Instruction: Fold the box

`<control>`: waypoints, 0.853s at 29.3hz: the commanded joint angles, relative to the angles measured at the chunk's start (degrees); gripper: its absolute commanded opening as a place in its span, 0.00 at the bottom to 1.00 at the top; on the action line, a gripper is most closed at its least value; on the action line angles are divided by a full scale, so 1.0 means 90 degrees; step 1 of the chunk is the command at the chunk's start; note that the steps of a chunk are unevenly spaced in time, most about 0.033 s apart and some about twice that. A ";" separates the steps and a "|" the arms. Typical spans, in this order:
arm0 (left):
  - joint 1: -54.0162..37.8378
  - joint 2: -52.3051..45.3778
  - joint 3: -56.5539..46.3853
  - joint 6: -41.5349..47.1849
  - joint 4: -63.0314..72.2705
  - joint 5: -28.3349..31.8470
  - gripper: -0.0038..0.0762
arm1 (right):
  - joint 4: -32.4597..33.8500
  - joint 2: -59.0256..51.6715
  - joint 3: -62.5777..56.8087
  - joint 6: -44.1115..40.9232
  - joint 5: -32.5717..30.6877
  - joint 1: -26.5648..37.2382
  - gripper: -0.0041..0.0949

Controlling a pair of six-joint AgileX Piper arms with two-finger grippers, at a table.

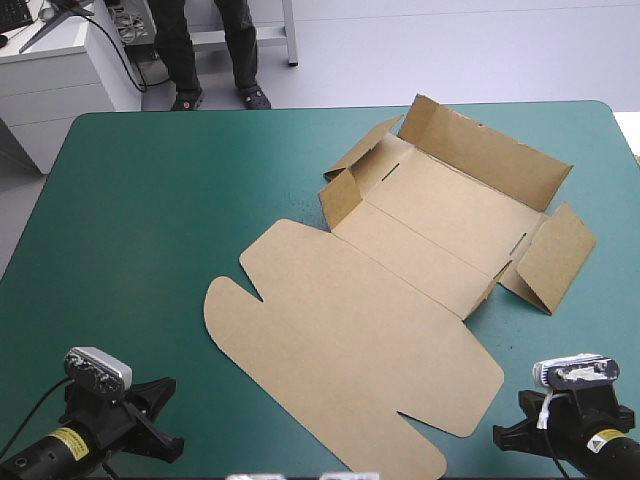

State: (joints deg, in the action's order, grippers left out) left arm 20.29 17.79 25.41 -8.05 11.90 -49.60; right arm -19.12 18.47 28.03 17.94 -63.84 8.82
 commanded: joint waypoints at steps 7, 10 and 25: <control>0.0020 0.0076 0.0218 -0.0007 0.0112 0.0354 0.04 | -0.0118 0.0069 0.0184 0.0068 0.0238 -0.0013 0.02; 0.0020 0.0076 0.0218 -0.0007 0.0112 0.0354 0.04 | -0.0131 0.0069 0.0184 0.0068 0.0238 -0.0013 0.02; 0.0020 0.0076 0.0218 -0.0007 0.0112 0.0354 0.04 | -0.0172 0.0319 0.0613 -0.0193 -0.0035 -0.0013 0.02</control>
State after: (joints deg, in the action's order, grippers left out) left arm 20.29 17.79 25.41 -8.05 11.90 -49.60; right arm -19.12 19.12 29.43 16.69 -65.64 8.82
